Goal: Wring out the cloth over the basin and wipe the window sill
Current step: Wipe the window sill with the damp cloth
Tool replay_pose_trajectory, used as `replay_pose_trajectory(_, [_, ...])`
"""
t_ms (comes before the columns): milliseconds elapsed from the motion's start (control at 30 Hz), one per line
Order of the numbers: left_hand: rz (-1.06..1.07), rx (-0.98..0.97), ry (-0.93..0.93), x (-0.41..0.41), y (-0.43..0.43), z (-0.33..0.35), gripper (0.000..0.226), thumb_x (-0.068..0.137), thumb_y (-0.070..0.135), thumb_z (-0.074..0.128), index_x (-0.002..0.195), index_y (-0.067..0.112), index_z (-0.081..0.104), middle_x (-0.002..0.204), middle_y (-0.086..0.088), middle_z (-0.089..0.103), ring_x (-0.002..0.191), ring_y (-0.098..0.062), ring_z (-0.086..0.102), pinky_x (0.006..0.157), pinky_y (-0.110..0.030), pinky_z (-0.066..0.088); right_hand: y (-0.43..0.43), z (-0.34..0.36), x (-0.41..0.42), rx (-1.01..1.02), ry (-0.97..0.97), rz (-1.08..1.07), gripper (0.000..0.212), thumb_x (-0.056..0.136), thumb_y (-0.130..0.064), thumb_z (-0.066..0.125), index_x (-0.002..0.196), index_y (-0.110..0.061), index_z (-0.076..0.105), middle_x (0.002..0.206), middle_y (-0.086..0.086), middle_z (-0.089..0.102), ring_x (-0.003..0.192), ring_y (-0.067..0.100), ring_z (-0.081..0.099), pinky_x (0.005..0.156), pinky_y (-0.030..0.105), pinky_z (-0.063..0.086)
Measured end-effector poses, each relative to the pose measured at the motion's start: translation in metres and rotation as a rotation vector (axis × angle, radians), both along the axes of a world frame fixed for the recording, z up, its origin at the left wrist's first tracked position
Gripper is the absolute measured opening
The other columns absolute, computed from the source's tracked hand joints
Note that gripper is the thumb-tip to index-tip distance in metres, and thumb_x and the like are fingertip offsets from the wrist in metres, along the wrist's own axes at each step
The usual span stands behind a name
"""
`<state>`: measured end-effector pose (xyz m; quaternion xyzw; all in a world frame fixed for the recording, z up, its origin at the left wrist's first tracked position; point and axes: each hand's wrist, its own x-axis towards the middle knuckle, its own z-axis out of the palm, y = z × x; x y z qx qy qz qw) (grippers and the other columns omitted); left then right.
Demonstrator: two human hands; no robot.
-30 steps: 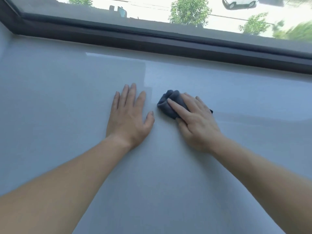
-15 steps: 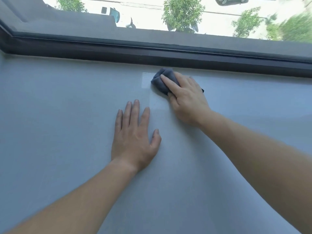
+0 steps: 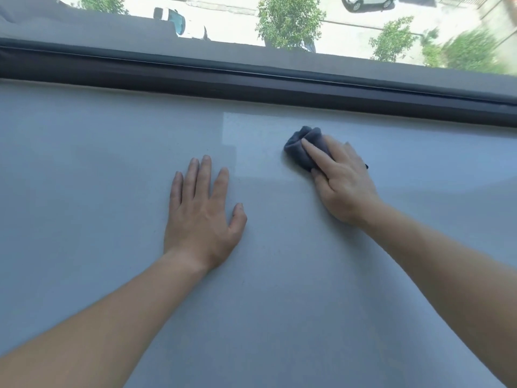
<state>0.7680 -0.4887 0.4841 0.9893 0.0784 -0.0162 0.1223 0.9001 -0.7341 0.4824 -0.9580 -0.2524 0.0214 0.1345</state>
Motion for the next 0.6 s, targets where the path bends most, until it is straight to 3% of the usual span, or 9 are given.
replay_pose_trajectory(33, [0.002, -0.001, -0.003, -0.001, 0.000, 0.000, 0.074, 0.090, 0.053, 0.023, 0.154, 0.016, 0.027, 0.165, -0.012, 0.011, 0.153, -0.026, 0.002, 0.124, -0.046, 0.001, -0.010, 0.002, 0.009, -0.022, -0.004, 0.029, 0.057, 0.094, -0.028, 0.037, 0.150, -0.032, 0.037, 0.151, 0.004, 0.038, 0.130, 0.032, 0.037, 0.114, 0.051, 0.025])
replay_pose_trajectory(200, [0.061, -0.148, -0.049, 0.002, 0.002, 0.002, 0.072, 0.085, 0.056, 0.029, 0.146, 0.018, 0.041, 0.163, -0.007, 0.021, 0.152, -0.021, 0.009, 0.124, -0.043, 0.001, -0.018, 0.005, 0.038, 0.042, -0.007, -0.305, 0.053, 0.098, -0.022, 0.041, 0.150, -0.027, 0.038, 0.145, 0.009, 0.044, 0.118, 0.038, 0.043, 0.104, 0.041, 0.032])
replay_pose_trajectory(333, [0.075, -0.213, -0.111, -0.009, -0.023, 0.011, 0.061, 0.087, 0.048, 0.036, 0.137, 0.016, 0.050, 0.159, -0.009, 0.031, 0.151, -0.023, 0.015, 0.123, -0.050, 0.000, -0.024, 0.005, -0.035, 0.013, 0.010, 0.023, 0.056, 0.093, -0.027, 0.040, 0.150, -0.029, 0.038, 0.147, 0.009, 0.039, 0.122, 0.032, 0.039, 0.110, 0.048, 0.031])
replay_pose_trajectory(433, [0.009, -0.247, -0.138, -0.040, -0.070, 0.013, 0.053, 0.090, 0.041, 0.038, 0.135, 0.015, 0.052, 0.159, -0.010, 0.032, 0.151, -0.023, 0.016, 0.122, -0.054, 0.003, -0.046, 0.005, -0.032, -0.003, 0.029, 0.153, 0.055, 0.094, -0.028, 0.039, 0.149, -0.031, 0.038, 0.150, 0.005, 0.037, 0.126, 0.025, 0.035, 0.114, 0.050, 0.027])
replay_pose_trajectory(600, [-0.016, -0.153, -0.069, -0.075, -0.109, 0.000, 0.060, 0.091, 0.044, 0.036, 0.144, 0.017, 0.047, 0.163, -0.009, 0.023, 0.153, -0.022, 0.011, 0.121, -0.053, 0.003, -0.047, 0.005, 0.029, 0.045, 0.028, -0.247, 0.056, 0.094, -0.030, 0.034, 0.150, -0.031, 0.035, 0.149, 0.007, 0.039, 0.127, 0.033, 0.040, 0.113, 0.051, 0.026])
